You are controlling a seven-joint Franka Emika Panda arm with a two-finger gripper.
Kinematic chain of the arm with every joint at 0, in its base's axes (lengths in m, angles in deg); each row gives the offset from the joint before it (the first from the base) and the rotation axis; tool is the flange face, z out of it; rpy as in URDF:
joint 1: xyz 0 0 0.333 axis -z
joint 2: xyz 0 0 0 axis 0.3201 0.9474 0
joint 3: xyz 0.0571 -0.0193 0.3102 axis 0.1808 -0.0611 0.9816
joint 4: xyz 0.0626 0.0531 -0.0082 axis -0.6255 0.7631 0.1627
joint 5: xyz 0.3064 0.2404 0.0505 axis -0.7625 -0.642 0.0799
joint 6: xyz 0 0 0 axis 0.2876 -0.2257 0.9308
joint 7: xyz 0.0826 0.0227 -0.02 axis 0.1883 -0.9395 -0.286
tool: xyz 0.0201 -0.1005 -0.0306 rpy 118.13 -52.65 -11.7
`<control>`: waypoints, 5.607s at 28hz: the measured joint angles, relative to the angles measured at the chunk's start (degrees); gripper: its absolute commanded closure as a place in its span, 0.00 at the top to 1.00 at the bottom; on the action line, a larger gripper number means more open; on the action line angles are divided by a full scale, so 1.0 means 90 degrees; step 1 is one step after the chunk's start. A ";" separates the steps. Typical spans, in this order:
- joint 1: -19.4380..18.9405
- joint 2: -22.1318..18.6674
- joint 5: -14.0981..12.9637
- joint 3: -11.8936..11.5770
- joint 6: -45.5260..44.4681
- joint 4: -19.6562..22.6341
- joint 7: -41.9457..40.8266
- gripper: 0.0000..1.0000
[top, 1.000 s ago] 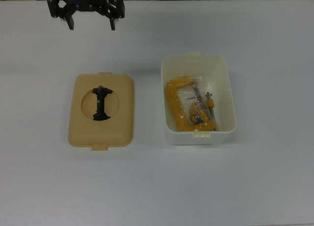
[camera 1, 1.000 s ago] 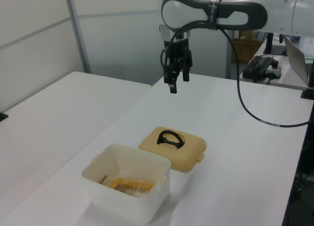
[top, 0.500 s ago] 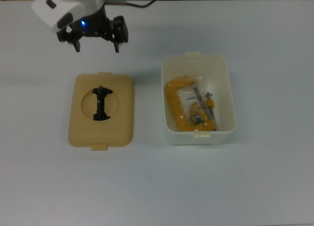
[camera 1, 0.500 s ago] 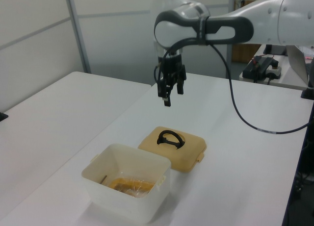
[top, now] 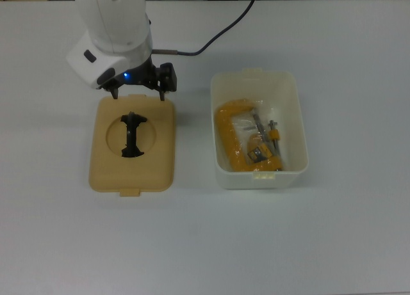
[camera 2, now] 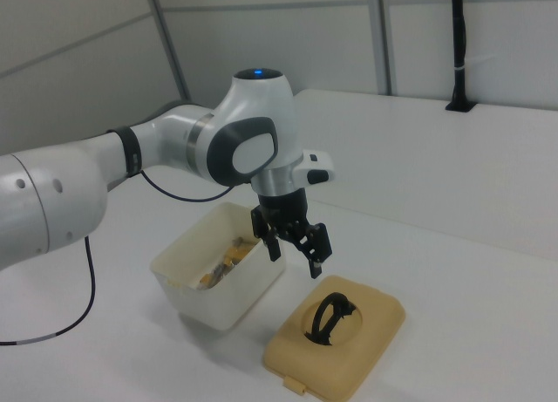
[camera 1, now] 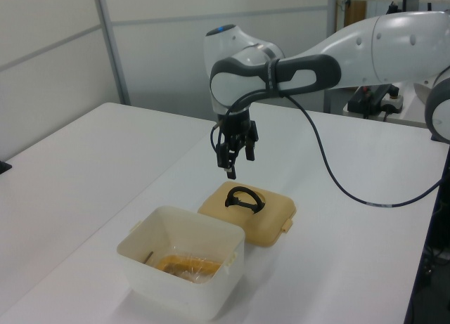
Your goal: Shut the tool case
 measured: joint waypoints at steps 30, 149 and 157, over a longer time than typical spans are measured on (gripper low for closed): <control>0.0039 0.0677 0.0107 -0.0024 0.1468 0.0615 0.0006 0.81; -0.2226 0.0378 0.0068 -0.0003 -0.0563 -0.1074 0.2318 0.00; -0.2239 0.0385 0.0068 -0.0003 -0.0509 -0.1109 0.2447 0.00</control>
